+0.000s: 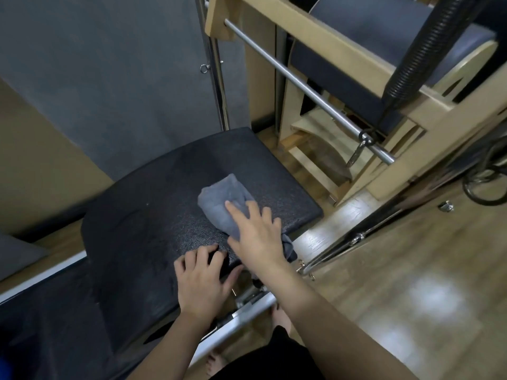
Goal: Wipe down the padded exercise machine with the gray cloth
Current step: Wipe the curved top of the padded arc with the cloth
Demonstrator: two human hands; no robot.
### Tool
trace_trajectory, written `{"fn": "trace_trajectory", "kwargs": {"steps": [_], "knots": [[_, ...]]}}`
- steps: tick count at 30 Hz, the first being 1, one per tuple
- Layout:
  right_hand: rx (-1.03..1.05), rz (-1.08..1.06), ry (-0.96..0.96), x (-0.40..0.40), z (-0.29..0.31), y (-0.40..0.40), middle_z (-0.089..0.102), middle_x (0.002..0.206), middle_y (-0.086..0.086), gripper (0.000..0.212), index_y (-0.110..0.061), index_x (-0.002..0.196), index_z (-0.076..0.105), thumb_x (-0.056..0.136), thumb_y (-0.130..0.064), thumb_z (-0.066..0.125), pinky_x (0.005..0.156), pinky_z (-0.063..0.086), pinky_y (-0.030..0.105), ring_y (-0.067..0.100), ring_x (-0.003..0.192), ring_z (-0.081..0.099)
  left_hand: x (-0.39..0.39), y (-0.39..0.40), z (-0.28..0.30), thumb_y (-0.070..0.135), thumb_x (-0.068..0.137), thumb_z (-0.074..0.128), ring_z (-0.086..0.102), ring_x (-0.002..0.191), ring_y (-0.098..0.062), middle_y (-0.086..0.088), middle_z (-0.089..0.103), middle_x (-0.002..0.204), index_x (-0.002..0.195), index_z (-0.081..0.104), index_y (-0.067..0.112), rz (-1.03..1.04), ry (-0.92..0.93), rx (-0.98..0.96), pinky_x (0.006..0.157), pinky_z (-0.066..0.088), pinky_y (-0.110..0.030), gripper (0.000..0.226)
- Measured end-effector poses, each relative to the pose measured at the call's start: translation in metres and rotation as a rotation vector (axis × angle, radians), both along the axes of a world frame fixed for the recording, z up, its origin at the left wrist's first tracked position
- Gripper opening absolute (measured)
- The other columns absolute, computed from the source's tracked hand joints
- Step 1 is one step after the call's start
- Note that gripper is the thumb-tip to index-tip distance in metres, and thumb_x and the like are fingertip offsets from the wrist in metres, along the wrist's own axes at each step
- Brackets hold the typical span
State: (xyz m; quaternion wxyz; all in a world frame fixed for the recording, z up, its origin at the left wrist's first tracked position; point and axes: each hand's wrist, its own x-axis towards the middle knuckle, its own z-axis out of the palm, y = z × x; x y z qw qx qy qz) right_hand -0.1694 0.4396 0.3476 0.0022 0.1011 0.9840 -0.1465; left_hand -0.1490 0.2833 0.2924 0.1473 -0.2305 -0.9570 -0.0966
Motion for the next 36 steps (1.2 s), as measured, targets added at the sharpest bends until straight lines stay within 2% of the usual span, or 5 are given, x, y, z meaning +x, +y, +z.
{"fn": "trace_trajectory", "kwargs": {"steps": [10, 16, 21, 31, 36], "knots": [[-0.157, -0.647, -0.101, -0.021, -0.018, 0.107, 0.038, 0.144, 0.01, 0.067, -0.037, 0.151, 0.032, 0.09, -0.041, 0.06, 0.097, 0.038, 0.055, 0.039, 0.123, 0.041, -0.004, 0.009, 0.009, 0.056, 0.08, 0.066, 0.052, 0.098, -0.028, -0.001, 0.059, 0.108, 0.092, 0.064, 0.022, -0.015, -0.076, -0.017, 0.087, 0.037, -0.047, 0.036], [-0.108, -0.427, -0.037, -0.012, -0.005, 0.056, 0.037, 0.139, 0.005, 0.07, -0.041, 0.149, 0.031, 0.086, -0.046, 0.061, 0.093, 0.042, 0.052, 0.032, 0.116, 0.042, -0.023, 0.038, 0.014, 0.042, 0.083, 0.064, 0.05, 0.123, -0.025, -0.003, 0.058, 0.128, 0.114, 0.063, 0.021, -0.335, -0.126, -0.005, 0.098, 0.034, -0.043, 0.038], [-0.116, -0.142, -0.048, 0.005, -0.002, 0.037, 0.034, 0.145, 0.003, 0.071, -0.042, 0.153, 0.025, 0.09, -0.045, 0.057, 0.098, 0.037, 0.047, 0.029, 0.119, 0.038, -0.025, 0.04, 0.006, 0.036, 0.086, 0.063, 0.057, 0.115, -0.027, -0.003, 0.062, 0.115, 0.106, 0.064, 0.016, -0.344, -0.133, -0.036, 0.094, 0.04, -0.044, 0.029], [-0.263, -0.768, -0.119, -0.021, -0.018, 0.119, 0.036, 0.144, 0.01, 0.066, -0.036, 0.153, 0.03, 0.092, -0.04, 0.057, 0.097, 0.037, 0.054, 0.038, 0.124, 0.039, -0.021, 0.042, 0.007, 0.039, 0.088, 0.059, 0.057, 0.118, -0.025, 0.0, 0.066, 0.115, 0.099, 0.065, 0.022, -0.341, -0.114, -0.014, 0.094, 0.039, -0.045, 0.022], [-0.184, -0.587, -0.101, -0.019, -0.007, 0.088, 0.035, 0.145, 0.007, 0.07, -0.04, 0.151, 0.03, 0.089, -0.043, 0.062, 0.099, 0.04, 0.052, 0.034, 0.123, 0.04, -0.025, 0.042, 0.006, 0.037, 0.086, 0.063, 0.058, 0.116, -0.027, -0.001, 0.067, 0.114, 0.094, 0.066, 0.02, -0.341, -0.108, -0.033, 0.092, 0.038, -0.045, 0.019]]}}
